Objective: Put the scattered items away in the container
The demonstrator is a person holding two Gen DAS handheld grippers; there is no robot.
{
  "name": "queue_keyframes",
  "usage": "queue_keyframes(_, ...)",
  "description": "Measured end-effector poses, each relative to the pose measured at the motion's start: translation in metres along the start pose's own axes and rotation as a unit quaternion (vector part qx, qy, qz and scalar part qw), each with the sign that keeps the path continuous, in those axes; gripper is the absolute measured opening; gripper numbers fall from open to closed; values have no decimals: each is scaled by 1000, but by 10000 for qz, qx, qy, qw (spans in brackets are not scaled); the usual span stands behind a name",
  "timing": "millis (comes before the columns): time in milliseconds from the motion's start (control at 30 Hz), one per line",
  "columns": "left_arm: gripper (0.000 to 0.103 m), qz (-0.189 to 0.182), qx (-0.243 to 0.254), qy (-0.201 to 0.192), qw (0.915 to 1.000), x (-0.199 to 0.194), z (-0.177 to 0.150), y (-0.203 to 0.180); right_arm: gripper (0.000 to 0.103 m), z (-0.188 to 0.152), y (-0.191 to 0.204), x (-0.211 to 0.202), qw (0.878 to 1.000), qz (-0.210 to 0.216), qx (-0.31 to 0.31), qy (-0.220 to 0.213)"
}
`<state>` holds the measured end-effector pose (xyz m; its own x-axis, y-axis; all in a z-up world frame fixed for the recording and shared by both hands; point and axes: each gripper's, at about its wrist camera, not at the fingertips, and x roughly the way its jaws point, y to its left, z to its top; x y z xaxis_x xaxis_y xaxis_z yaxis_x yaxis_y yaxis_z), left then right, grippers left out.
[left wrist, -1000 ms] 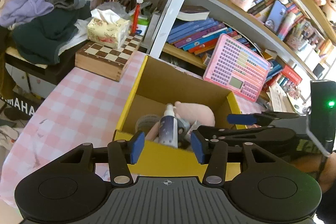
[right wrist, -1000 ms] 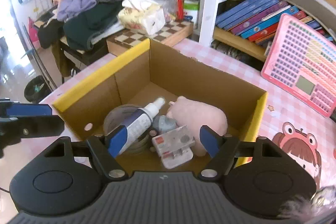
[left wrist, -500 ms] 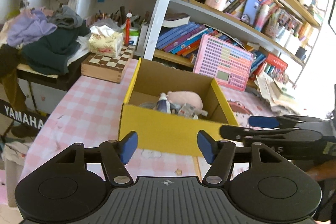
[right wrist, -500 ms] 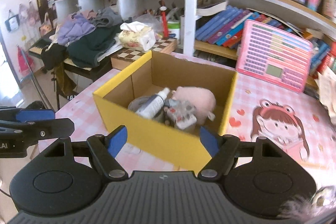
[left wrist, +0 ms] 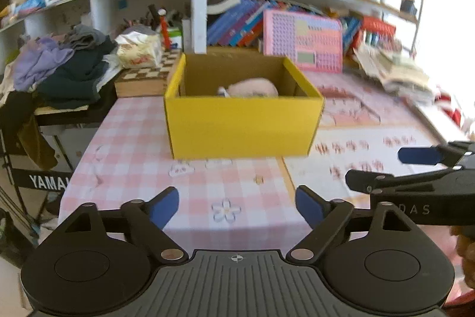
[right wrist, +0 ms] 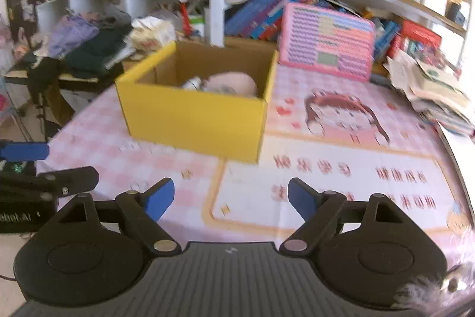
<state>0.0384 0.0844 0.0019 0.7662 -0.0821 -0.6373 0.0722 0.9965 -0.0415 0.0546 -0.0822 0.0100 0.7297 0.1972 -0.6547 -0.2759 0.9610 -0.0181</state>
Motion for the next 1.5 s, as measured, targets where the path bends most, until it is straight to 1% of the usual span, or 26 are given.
queue_keyframes(100,90,-22,93,142,9999,3,-6,-8,87,-9,-3,-5,9998,-166,104,75)
queue_keyframes(200,93,71,128,254,9996,5,-11,-13,90,-16,-8,-9,9990,-361,227,99)
queue_keyframes(300,97,162,94,337,9993,8,-15,-14,92,-23,-12,-10,9982,-441,351,215)
queue_keyframes(500,97,218,25,471,9986,11,-18,-14,94,-35,-15,-7,9968,-428,473,474)
queue_keyframes(633,97,190,26,521,9985,11,-18,-16,96,-35,-15,-8,9969,-424,475,469)
queue_keyframes(867,103,144,-50,575,9982,14,-17,-17,96,-33,-15,-8,9972,-417,415,465)
queue_keyframes(1167,103,73,-169,686,9975,16,-18,-15,96,-33,-15,-8,9972,-410,419,466)
queue_keyframes(1500,103,86,-175,669,9976,13,-18,-16,96,-34,-17,-7,9973,-397,399,474)
